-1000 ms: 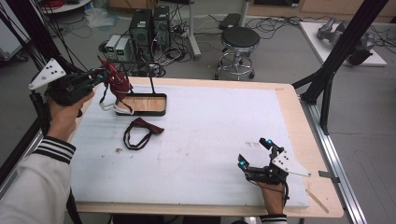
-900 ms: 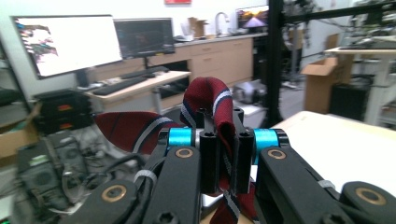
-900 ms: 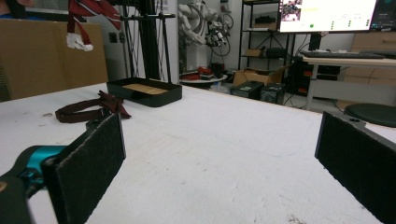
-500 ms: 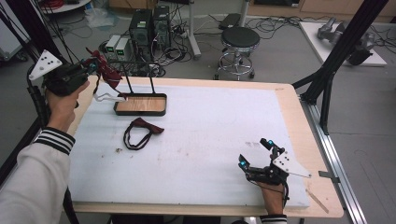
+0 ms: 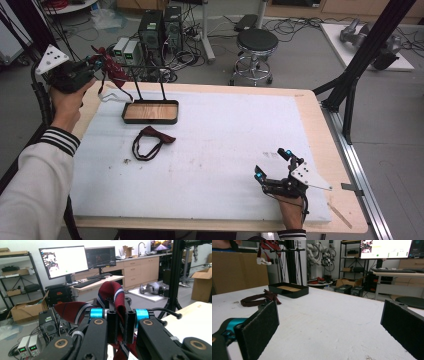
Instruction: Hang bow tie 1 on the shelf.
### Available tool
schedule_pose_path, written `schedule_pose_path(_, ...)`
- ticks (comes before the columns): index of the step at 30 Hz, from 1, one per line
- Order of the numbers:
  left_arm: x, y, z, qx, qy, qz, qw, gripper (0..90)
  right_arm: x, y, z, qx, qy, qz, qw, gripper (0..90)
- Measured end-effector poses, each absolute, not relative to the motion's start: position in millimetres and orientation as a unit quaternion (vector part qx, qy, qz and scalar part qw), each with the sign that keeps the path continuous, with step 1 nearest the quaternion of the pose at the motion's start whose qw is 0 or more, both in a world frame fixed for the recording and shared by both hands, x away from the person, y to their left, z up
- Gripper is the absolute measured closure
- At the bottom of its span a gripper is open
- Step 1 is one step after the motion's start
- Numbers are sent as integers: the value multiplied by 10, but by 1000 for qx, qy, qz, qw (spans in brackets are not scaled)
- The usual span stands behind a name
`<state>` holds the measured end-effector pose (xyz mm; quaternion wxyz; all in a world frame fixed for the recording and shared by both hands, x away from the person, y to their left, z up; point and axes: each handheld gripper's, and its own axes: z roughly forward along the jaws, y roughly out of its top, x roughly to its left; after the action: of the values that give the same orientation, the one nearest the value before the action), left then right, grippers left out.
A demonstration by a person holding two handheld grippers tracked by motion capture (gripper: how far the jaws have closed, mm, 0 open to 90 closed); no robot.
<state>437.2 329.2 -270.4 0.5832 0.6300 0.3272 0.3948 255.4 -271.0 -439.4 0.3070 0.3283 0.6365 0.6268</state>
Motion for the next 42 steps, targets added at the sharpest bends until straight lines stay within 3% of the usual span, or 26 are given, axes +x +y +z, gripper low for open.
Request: schedule_pose_path(42,4937,3307,-2944,619,367,398,569,851,2606,-2647,-4497,328,648,614,308,8)
